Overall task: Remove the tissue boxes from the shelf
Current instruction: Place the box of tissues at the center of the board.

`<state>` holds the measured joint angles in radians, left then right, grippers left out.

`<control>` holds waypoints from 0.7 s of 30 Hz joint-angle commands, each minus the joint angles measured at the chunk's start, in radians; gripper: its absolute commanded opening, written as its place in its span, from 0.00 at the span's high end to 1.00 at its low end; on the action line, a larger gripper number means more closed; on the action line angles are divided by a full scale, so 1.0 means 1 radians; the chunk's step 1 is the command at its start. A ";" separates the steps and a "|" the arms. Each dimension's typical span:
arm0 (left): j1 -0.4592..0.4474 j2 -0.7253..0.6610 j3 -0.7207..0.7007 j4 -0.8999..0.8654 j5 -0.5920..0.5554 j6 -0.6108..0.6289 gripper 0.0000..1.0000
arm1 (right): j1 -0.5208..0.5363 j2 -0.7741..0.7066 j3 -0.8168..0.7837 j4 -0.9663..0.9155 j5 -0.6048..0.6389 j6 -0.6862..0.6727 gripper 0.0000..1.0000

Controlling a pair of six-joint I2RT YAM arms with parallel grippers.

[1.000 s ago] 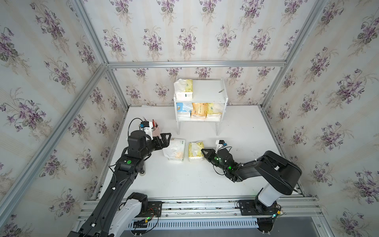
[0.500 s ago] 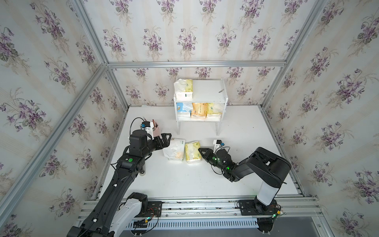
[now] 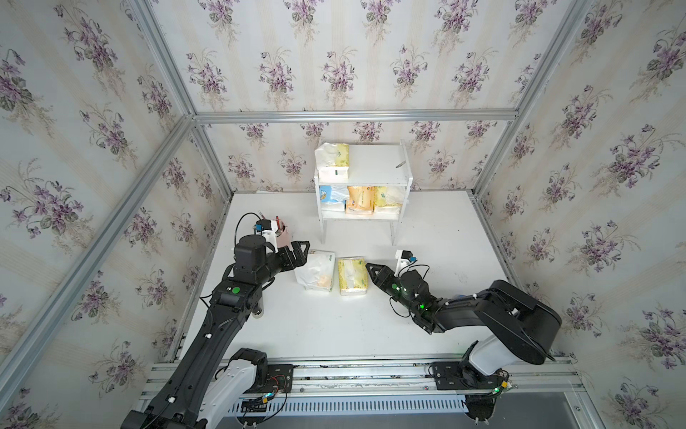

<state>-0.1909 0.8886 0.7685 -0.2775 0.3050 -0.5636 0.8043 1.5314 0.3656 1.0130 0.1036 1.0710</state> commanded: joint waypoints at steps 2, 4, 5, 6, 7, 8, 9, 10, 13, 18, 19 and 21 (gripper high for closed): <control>0.000 -0.010 0.004 -0.002 -0.056 0.004 0.01 | -0.002 -0.111 0.063 -0.210 0.056 -0.236 0.52; 0.000 -0.020 0.002 -0.005 -0.084 -0.003 0.01 | -0.001 -0.158 0.117 -0.330 0.046 -0.345 0.51; 0.000 -0.025 -0.002 -0.001 -0.093 -0.004 0.01 | -0.002 -0.180 0.141 -0.379 0.042 -0.400 0.50; 0.000 -0.031 -0.003 0.002 -0.101 -0.004 0.01 | -0.001 -0.204 0.164 -0.427 0.042 -0.453 0.50; -0.001 -0.033 -0.003 0.002 -0.109 -0.001 0.01 | -0.001 -0.224 0.180 -0.462 0.046 -0.493 0.49; 0.001 -0.035 -0.001 0.002 -0.118 0.001 0.01 | -0.001 -0.250 0.195 -0.496 0.050 -0.535 0.49; 0.002 -0.036 0.003 0.001 -0.126 0.005 0.01 | -0.001 -0.278 0.208 -0.522 0.054 -0.593 0.48; 0.001 -0.034 0.007 0.001 -0.131 0.007 0.01 | -0.001 -0.303 0.218 -0.542 0.059 -0.636 0.47; 0.002 -0.030 0.022 0.005 -0.131 0.009 0.01 | -0.001 -0.381 0.261 -0.605 0.076 -0.792 0.43; 0.001 -0.027 0.032 0.009 -0.117 0.025 0.01 | -0.001 -0.459 0.373 -0.707 0.069 -1.061 0.37; 0.002 -0.028 0.031 0.007 -0.120 0.027 0.01 | -0.001 -0.466 0.395 -0.719 0.054 -1.107 0.37; 0.001 -0.034 0.028 0.001 -0.135 0.028 0.01 | -0.001 -0.472 0.443 -0.739 0.019 -1.212 0.36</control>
<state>-0.1902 0.8597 0.7910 -0.2928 0.1875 -0.5556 0.8036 1.0679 0.7650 0.3363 0.1619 0.0807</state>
